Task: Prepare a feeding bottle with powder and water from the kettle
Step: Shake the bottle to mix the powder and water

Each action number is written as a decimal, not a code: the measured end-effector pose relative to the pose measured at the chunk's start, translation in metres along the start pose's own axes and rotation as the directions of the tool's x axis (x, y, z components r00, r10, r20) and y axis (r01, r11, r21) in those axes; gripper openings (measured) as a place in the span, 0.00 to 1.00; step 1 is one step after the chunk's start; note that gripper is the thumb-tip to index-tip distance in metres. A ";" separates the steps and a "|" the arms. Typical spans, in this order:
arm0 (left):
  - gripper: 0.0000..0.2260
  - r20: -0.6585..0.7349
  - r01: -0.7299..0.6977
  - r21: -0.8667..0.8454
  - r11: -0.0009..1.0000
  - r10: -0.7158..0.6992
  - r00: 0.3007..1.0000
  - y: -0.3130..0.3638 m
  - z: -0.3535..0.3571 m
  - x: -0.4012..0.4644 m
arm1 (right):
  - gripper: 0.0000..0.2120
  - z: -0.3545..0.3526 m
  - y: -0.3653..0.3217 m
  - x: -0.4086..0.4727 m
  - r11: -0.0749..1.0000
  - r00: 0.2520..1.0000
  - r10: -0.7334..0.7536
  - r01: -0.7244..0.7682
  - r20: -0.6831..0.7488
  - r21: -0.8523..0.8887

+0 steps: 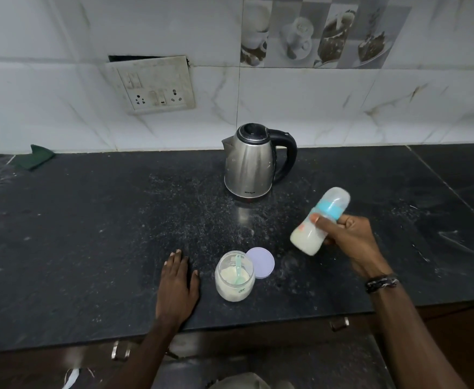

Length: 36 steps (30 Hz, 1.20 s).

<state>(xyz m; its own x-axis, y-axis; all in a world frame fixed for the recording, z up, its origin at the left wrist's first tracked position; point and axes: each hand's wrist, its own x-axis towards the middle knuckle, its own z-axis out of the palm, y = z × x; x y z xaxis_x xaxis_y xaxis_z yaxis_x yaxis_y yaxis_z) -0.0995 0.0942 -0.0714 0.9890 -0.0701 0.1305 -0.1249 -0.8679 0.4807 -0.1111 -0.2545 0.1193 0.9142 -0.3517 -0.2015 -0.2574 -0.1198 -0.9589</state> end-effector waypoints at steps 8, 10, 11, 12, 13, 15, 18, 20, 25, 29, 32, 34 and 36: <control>0.28 0.008 0.005 0.009 1.000 -0.005 1.000 0.001 0.000 0.000 | 0.15 0.003 0.003 0.002 0.993 0.998 -0.036 0.029 -0.057 -0.117; 0.28 0.002 0.005 0.005 1.000 -0.005 1.000 0.000 0.000 -0.001 | 0.17 0.004 0.003 0.000 0.972 0.999 -0.033 0.037 0.021 -0.230; 0.28 -0.005 0.002 -0.001 1.000 -0.002 1.000 0.000 0.000 -0.001 | 0.17 0.006 0.005 -0.001 0.976 0.998 -0.030 0.040 0.049 -0.214; 0.28 -0.009 -0.001 -0.003 1.000 0.001 1.000 0.001 -0.001 -0.001 | 0.16 0.007 0.003 -0.004 0.983 0.997 -0.054 0.062 0.048 -0.174; 0.28 -0.008 0.001 -0.001 1.000 -0.001 1.000 0.001 -0.001 -0.001 | 0.14 0.006 0.002 -0.004 0.988 0.998 -0.063 0.062 -0.001 -0.141; 0.28 0.002 0.008 0.004 1.000 -0.008 1.000 0.001 0.000 -0.001 | 0.16 0.004 -0.001 -0.002 0.982 0.997 -0.068 0.061 -0.037 -0.181; 0.28 -0.006 -0.004 -0.003 1.000 0.004 1.000 0.000 0.000 -0.001 | 0.16 0.002 -0.001 -0.001 0.982 0.999 -0.040 0.045 0.030 -0.186; 0.28 -0.005 -0.002 0.006 1.000 0.002 1.000 0.001 -0.001 0.000 | 0.15 -0.001 -0.002 0.002 0.982 0.998 -0.058 0.051 -0.034 -0.180; 0.28 -0.010 -0.005 0.003 1.000 0.005 1.000 0.001 -0.001 0.000 | 0.18 0.002 -0.003 0.000 0.965 0.999 -0.050 0.054 0.021 -0.256; 0.28 0.004 0.006 0.004 1.000 -0.006 1.000 0.002 -0.001 -0.001 | 0.19 0.003 -0.006 0.001 0.953 1.000 -0.028 0.023 -0.014 -0.303; 0.28 -0.008 -0.003 0.000 1.000 0.003 1.000 0.000 -0.001 -0.001 | 0.12 0.005 -0.001 0.000 0.954 0.997 -0.064 0.073 0.041 -0.291; 0.28 0.001 0.002 0.010 1.000 -0.002 1.000 0.001 0.000 0.000 | 0.14 0.004 0.000 0.003 0.924 0.996 -0.091 0.090 0.014 -0.372; 0.28 0.010 0.005 0.011 1.000 -0.005 1.000 0.000 0.000 -0.001 | 0.18 0.003 0.000 0.004 0.889 0.999 -0.021 0.041 0.049 -0.456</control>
<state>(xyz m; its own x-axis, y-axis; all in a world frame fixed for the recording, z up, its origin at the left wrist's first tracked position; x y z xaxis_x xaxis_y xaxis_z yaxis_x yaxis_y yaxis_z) -0.1005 0.0942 -0.0717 0.9903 -0.0701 0.1197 -0.1189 -0.8735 0.4721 -0.1060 -0.2531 0.1179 0.9336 -0.3035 -0.1907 -0.3342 -0.5446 -0.7692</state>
